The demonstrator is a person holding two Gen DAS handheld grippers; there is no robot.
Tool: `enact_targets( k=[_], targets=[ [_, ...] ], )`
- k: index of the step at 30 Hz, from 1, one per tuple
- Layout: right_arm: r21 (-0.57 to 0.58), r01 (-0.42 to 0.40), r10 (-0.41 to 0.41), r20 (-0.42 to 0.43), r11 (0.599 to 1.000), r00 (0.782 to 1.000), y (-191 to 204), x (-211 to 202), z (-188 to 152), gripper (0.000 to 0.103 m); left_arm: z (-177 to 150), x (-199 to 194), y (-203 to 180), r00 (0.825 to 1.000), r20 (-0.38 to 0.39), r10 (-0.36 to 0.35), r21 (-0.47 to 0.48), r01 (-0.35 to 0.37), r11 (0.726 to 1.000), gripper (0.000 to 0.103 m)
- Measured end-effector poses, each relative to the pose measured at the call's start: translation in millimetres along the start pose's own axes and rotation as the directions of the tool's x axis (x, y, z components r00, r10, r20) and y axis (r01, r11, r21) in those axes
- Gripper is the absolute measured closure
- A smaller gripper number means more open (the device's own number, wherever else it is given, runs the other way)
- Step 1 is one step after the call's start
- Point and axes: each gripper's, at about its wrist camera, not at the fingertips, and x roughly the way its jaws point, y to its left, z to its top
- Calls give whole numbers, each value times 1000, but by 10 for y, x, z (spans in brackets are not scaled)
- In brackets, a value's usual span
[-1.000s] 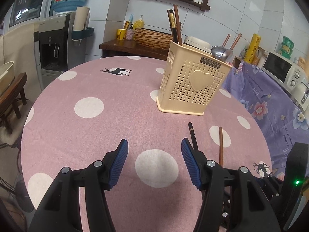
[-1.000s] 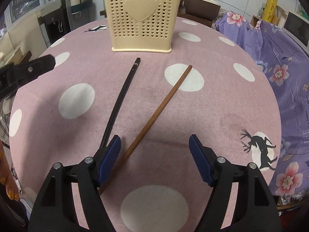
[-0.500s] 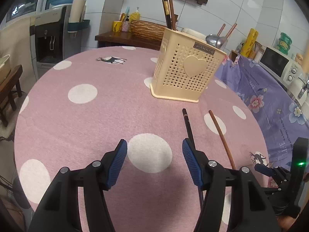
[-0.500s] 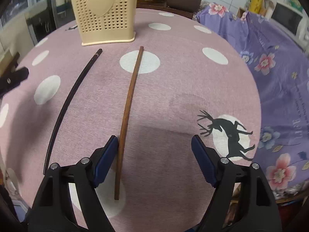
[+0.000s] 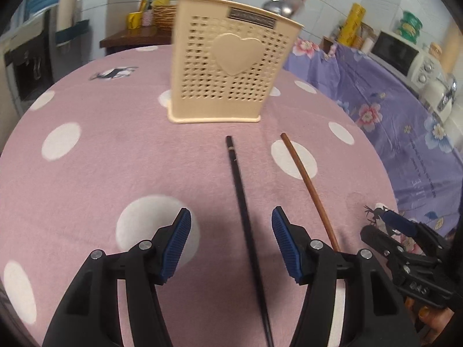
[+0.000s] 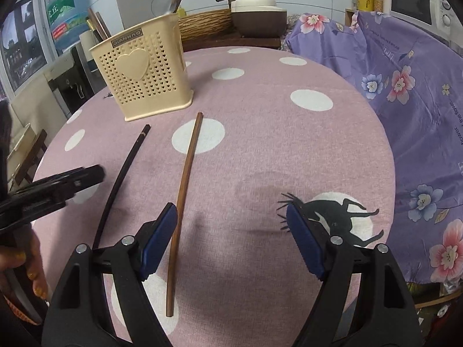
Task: Organize utensils
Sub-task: 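Close the left tool on the black chopstick while the right tool grasps the brown chopstick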
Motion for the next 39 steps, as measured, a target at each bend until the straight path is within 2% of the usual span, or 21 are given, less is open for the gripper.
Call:
enact_targets(
  k=[3, 5, 10, 17, 20, 26, 34, 39],
  targets=[
    [-13, 1, -1, -1, 1000, 1000, 21, 19, 5, 26, 145, 160, -95, 999, -9, 37, 44, -37, 998, 57],
    [-7, -5, 5, -1, 1000, 1000, 11, 34, 4, 26, 241, 278, -101, 999, -24, 37, 39, -36, 999, 60],
    [-6, -7, 7, 3, 1000, 1000, -10, 62, 28, 26, 376, 538, -81, 996, -70, 57, 18, -56, 998, 74],
    [-31, -1, 1, 5, 1000, 1000, 33, 147, 143, 26, 432, 603, -112, 994, -52, 101, 53, -98, 994, 93],
    [-45, -11, 11, -5, 999, 1000, 62, 222, 217, 26, 412, 567, -74, 995, -56, 82, 45, -80, 996, 94],
    [-62, -52, 50, -39, 997, 998, 154, 449, 438, 35, 289, 431, 65, 997, -55, 62, 32, -60, 998, 94],
    [-113, -51, 40, -101, 992, 994, 421, 894, 727, 64, 198, 323, 223, 997, -55, 54, 7, -53, 999, 94],
    [-126, -16, 1, -119, 992, 993, 517, 1063, 823, 72, 213, 342, 215, 997, -51, 54, 10, -54, 999, 94]
  ],
)
